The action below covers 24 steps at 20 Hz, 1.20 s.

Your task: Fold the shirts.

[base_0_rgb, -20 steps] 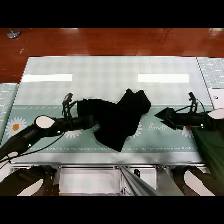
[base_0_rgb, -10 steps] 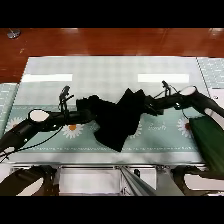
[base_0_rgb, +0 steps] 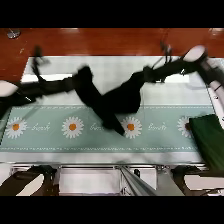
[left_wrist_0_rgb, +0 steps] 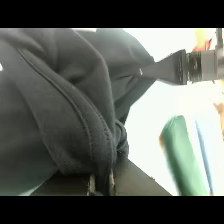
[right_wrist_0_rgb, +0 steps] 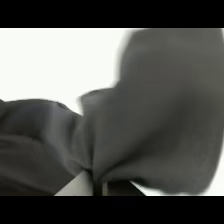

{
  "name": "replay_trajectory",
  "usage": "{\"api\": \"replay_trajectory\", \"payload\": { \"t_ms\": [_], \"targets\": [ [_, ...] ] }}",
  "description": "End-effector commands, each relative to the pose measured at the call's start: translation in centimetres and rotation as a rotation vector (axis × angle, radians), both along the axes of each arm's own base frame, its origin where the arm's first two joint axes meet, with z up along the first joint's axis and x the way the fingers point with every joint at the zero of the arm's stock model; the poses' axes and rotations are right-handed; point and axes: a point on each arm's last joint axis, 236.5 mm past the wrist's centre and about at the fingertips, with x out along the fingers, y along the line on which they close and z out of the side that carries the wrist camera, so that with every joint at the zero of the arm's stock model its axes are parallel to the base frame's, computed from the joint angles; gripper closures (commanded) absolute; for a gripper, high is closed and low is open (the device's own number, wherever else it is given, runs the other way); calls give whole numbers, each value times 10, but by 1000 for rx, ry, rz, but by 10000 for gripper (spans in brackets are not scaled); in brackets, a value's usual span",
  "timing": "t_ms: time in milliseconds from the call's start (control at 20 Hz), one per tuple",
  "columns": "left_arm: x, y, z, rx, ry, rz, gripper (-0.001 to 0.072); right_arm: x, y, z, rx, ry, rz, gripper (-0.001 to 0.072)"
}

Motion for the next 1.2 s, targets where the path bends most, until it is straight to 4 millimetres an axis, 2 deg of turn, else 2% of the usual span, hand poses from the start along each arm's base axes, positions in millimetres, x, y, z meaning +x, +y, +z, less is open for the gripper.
{"api": "replay_trajectory", "payload": {
  "t_ms": [0, 50, 100, 150, 200, 250, 350, 400, 500, 550, 650, 750, 800, 900, 1000, 1050, 1150],
  "targets": [
    [14, 41, 133, -3, -275, 44, 678, 16, -20, 158, -100, -380, -2, 674],
    [9, 50, 170, 7, -355, 53, 678, 7, -24, 205, -112, -489, -6, 674],
    [0, 56, 204, 21, -429, 57, 678, -11, -29, 250, -126, -588, -6, 674],
    [-10, 62, 230, 51, -495, 58, 678, -32, -33, 282, -143, -664, -4, 674],
    [-22, 69, 250, 106, -553, 69, 678, -58, -41, 306, -172, -724, -10, 674],
    [-32, 77, 263, 162, -580, 102, 678, -83, -50, 319, -212, -750, -15, 674],
    [-54, 97, 277, 282, -604, 186, 678, -135, -67, 329, -292, -752, -5, 674],
    [-68, 105, 279, 344, -619, 224, 678, -158, -74, 329, -321, -743, 1, 674],
    [-93, 119, 270, 478, -601, 272, 678, -197, -80, 322, -345, -719, 15, 674],
    [-106, 127, 261, 549, -570, 298, 678, -211, -82, 313, -346, -693, 19, 674],
    [-123, 145, 246, 621, -508, 374, 678, -235, -83, 277, -340, -577, 25, 674],
    [-132, 148, 222, 625, -456, 389, 678, -250, -81, 224, -316, -431, 30, 674],
    [-132, 144, 200, 604, -412, 367, 678, -255, -79, 194, -304, -351, 33, 673],
    [-128, 128, 141, 517, -284, 283, 678, -259, -71, 129, -259, -201, 36, 674],
    [-124, 112, 67, 429, -106, 187, 678, -256, -62, 65, -210, -75, 20, 673],
    [-123, 108, 25, 405, -8, 159, 678, -254, -58, 33, -186, -17, 3, 674],
    [-115, 108, -42, 364, 121, 172, 678, -241, -56, -21, -161, 55, -59, 674]
  ]
}}
